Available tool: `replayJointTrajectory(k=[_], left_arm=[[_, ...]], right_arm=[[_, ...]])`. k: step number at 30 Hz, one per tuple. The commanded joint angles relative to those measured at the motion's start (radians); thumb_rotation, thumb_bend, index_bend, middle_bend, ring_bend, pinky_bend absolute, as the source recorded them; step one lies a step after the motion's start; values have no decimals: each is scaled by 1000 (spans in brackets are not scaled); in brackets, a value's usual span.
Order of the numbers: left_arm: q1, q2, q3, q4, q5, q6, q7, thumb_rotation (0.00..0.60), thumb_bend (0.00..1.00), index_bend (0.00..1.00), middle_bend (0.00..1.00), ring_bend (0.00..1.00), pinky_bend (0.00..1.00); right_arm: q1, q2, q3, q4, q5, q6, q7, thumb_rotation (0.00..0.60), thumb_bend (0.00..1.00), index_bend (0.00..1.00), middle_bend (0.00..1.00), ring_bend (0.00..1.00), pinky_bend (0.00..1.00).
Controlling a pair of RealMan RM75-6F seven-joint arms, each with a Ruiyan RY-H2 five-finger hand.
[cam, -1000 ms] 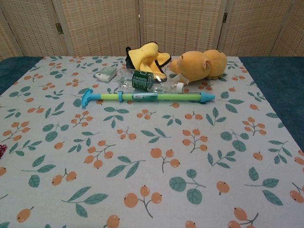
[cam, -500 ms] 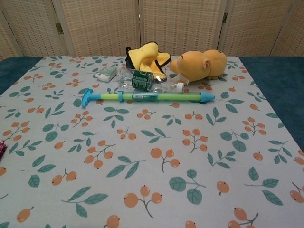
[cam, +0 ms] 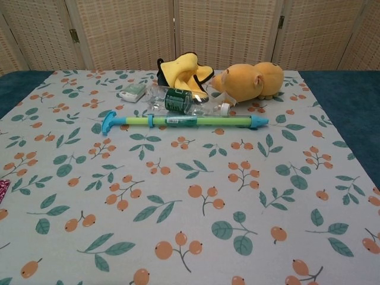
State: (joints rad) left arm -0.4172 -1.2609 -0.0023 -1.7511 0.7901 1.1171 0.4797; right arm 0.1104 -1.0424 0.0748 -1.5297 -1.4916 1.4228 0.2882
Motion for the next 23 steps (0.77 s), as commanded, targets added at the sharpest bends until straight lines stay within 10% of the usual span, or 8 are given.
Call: replayJointTrajectory(k=[1,9,23], left_arm=[[16,36,-32,-26,56,34,-69,600,285,177,0,0,0],[88,23,-102,5,271,252,-234,600,294,239,25,0,0],[218,17,-37,-45,446,436,-209,600,294,251,56,0,0]], right_arm=[[1,4,0,-1,0,-1,-2,399,520,0,0,0,0],[-1,10,0,5,5,-3,22,410,520,0,0,0,0],[-23,3,-7,18,10,6,76,448,520,0,0,0,0]])
